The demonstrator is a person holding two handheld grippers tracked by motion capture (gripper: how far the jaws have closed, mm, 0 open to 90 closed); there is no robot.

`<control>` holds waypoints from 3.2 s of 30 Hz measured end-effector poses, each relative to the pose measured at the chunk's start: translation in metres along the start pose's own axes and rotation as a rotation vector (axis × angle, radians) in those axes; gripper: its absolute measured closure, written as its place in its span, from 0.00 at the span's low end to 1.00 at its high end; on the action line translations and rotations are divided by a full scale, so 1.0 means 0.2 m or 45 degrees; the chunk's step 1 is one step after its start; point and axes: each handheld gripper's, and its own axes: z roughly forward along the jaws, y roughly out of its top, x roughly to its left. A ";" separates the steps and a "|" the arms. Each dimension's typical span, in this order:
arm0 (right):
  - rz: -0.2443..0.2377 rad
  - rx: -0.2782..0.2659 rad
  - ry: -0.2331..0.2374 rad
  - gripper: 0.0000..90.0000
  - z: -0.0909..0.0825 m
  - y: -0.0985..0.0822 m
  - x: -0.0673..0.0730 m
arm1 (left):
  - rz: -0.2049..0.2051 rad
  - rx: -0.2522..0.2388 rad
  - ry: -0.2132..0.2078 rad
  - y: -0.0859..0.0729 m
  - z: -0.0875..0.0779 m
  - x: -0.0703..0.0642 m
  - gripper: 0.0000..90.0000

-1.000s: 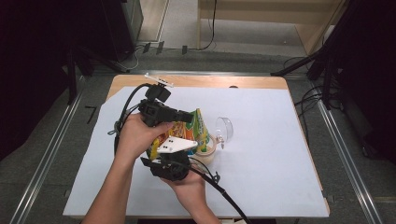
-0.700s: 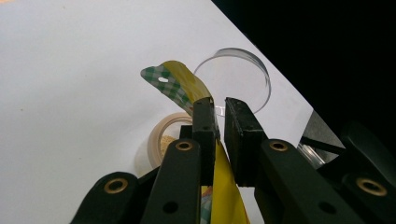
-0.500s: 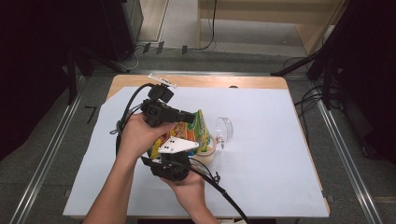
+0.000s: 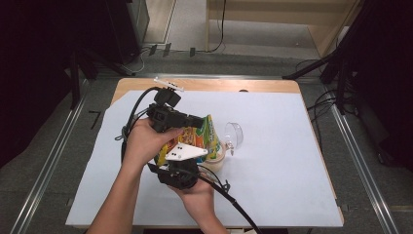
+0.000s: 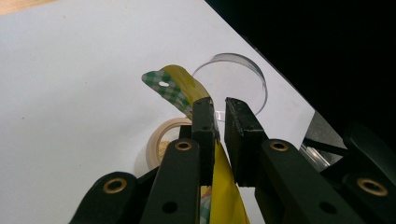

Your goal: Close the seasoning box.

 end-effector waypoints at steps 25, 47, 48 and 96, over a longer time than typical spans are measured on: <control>-0.038 0.019 0.009 0.80 0.04 0.02 -0.01 | -0.038 -0.042 -0.006 -0.01 -0.04 0.05 0.92; -0.041 0.032 0.018 0.80 0.07 0.03 -0.01 | -0.051 -0.035 -0.002 -0.01 -0.04 0.08 0.92; -0.038 0.032 0.018 0.80 0.07 0.03 -0.01 | -0.050 -0.035 -0.003 -0.01 -0.04 0.08 0.92; -0.028 0.018 0.025 0.80 0.05 0.03 0.00 | -0.036 -0.018 0.004 -0.01 -0.04 0.06 0.92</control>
